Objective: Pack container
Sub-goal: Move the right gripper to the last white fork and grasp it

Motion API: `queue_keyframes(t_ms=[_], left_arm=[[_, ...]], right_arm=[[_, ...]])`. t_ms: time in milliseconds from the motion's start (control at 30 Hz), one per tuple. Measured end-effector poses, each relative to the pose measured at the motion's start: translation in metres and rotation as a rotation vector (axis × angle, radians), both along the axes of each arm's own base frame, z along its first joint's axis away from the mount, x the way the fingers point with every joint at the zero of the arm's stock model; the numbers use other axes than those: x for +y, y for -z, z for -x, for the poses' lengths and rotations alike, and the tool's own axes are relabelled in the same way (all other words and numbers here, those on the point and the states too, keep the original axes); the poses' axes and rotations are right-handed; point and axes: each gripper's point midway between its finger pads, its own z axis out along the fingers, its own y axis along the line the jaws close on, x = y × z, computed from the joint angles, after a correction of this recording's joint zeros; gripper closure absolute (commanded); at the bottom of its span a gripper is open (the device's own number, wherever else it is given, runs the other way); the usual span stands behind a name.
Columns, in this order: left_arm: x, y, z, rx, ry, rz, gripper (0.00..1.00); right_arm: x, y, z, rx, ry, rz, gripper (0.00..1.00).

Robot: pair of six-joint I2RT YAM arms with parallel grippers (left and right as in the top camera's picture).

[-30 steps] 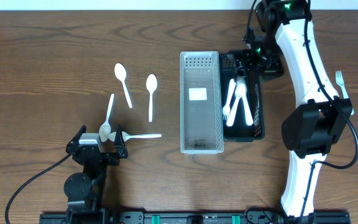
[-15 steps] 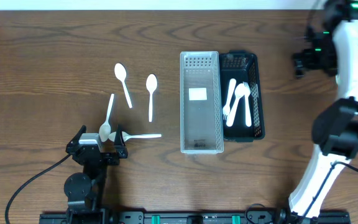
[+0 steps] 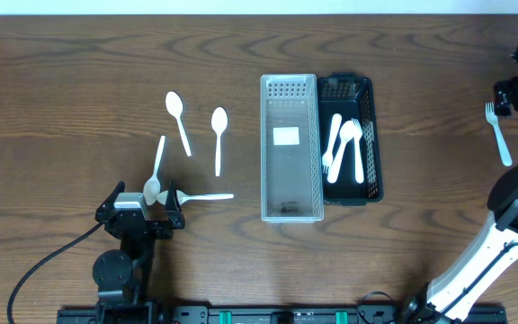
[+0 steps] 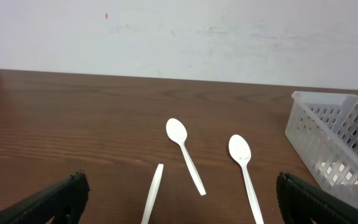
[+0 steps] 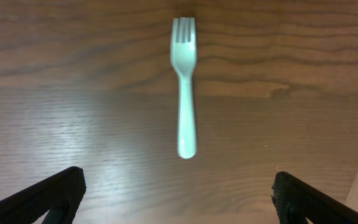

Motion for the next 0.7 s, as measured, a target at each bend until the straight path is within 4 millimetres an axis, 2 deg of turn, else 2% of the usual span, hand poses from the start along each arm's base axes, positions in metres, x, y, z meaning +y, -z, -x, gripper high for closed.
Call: queue_keyframes(t_ms=[100, 333, 700], left_arm=[[0.000, 0.000, 0.000, 0.000, 0.000, 0.000, 0.02], [0.000, 0.000, 0.000, 0.000, 0.000, 0.000, 0.02], [0.000, 0.000, 0.000, 0.000, 0.000, 0.000, 0.02]], right_arm=[[-0.010, 0.014, 0.002, 0.012, 0.013, -0.020, 0.01], [-0.013, 0.073, -0.002, 0.086, 0.016, -0.078, 0.01], [-0.012, 0.107, -0.001, 0.137, 0.016, -0.109, 0.01]])
